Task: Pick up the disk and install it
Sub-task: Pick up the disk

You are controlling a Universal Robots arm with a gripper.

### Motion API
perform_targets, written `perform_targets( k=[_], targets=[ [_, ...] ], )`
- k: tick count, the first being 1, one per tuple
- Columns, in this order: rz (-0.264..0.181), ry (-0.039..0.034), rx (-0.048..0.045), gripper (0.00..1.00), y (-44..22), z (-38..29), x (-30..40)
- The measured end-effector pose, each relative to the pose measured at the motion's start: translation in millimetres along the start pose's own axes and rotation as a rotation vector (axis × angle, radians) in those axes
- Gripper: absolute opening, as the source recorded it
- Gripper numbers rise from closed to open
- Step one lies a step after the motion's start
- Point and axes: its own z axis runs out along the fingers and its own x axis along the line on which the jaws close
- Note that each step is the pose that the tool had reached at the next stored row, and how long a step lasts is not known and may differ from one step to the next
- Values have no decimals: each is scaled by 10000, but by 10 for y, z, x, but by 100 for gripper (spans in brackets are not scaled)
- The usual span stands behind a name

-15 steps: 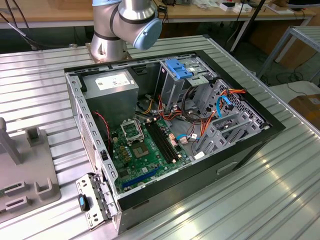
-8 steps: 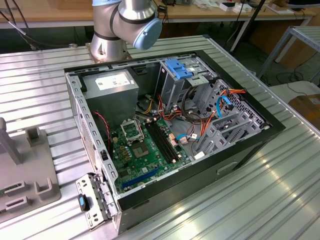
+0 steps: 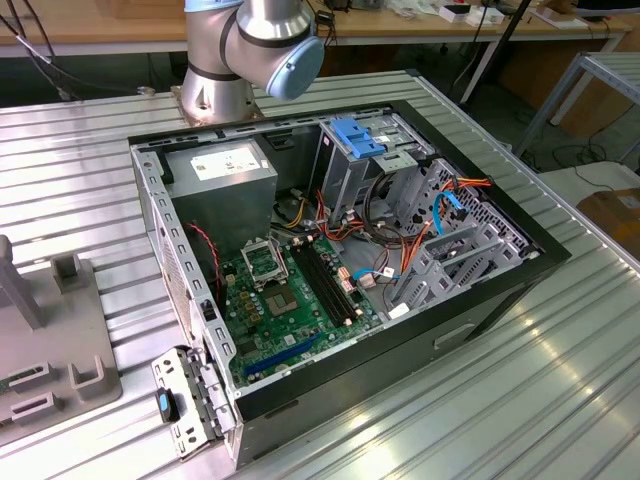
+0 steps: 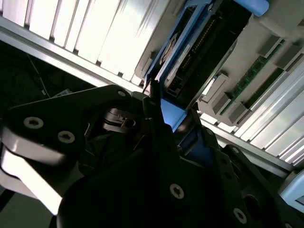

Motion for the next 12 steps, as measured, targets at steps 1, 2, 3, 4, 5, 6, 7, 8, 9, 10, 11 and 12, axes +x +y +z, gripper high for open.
perform_targets(
  k=[1, 2, 3, 4, 5, 6, 7, 8, 9, 10, 11, 12],
  targets=[
    [0, 0, 0, 37, 0, -28, -1],
    [0, 0, -2, 37, -1, -42, -2],
    [0, 0, -1, 37, -1, -54, -2],
    [0, 0, -1, 37, -1, -79, -3],
    [0, 0, -1, 37, -2, -105, -4],
    [0, -1, 1, 37, -1, -113, -4],
    [0, -2, 3, 37, -1, -113, -4],
    [0, 0, -1, 37, -2, -115, -4],
    [0, 2, -5, 37, -1, -124, -4],
    [0, 0, -1, 37, -2, -139, -5],
    [0, 0, -1, 37, -2, -150, -5],
    [0, 0, -1, 37, -2, -159, -6]
  ],
)
